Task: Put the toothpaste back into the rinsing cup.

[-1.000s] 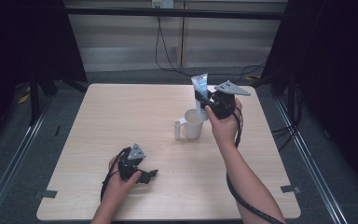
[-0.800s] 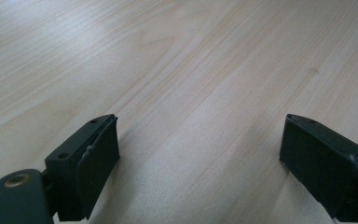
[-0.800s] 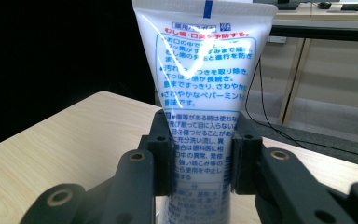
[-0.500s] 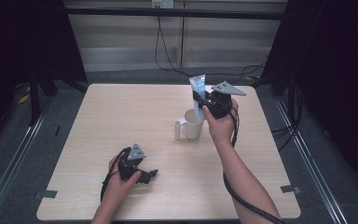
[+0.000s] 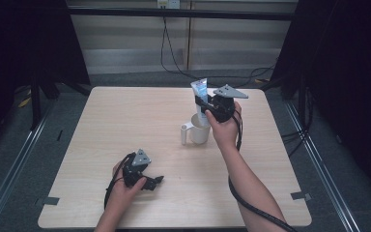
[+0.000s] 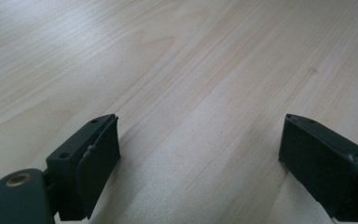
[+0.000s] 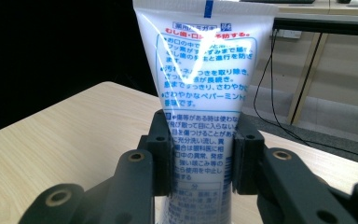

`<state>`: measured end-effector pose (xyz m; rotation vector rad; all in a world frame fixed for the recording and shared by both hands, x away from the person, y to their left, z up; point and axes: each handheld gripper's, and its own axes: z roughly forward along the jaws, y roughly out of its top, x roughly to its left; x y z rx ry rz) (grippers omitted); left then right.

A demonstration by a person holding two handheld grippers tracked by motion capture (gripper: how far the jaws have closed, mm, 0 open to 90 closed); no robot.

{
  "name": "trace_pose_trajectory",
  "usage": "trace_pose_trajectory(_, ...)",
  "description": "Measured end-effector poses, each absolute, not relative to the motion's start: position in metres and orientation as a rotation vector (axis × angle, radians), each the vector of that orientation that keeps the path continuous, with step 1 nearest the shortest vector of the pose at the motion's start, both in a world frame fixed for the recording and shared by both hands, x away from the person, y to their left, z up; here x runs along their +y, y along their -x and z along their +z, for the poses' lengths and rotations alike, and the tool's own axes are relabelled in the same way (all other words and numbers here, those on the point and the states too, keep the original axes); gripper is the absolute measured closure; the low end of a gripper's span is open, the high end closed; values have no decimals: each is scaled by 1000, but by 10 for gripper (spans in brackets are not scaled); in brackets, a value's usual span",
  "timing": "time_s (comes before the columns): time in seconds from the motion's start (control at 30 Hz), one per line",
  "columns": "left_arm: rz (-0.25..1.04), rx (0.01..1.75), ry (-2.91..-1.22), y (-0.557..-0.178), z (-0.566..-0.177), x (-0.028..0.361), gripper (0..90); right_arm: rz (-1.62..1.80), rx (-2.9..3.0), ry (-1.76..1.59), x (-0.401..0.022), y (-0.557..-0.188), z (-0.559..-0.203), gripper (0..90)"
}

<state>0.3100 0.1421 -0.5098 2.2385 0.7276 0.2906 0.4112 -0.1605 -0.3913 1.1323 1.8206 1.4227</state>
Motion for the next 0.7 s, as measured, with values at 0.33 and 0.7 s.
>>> trace_pose_trajectory(0.33, 290, 730, -2238, -309, -510, 142, 122, 1433, 1820, -1144, -162, -415, -398, 661)
trace_pose_trajectory(0.7, 289, 732, -2238, -309, -510, 142, 122, 1435, 1828, -1181, -165, -417, -410, 659)
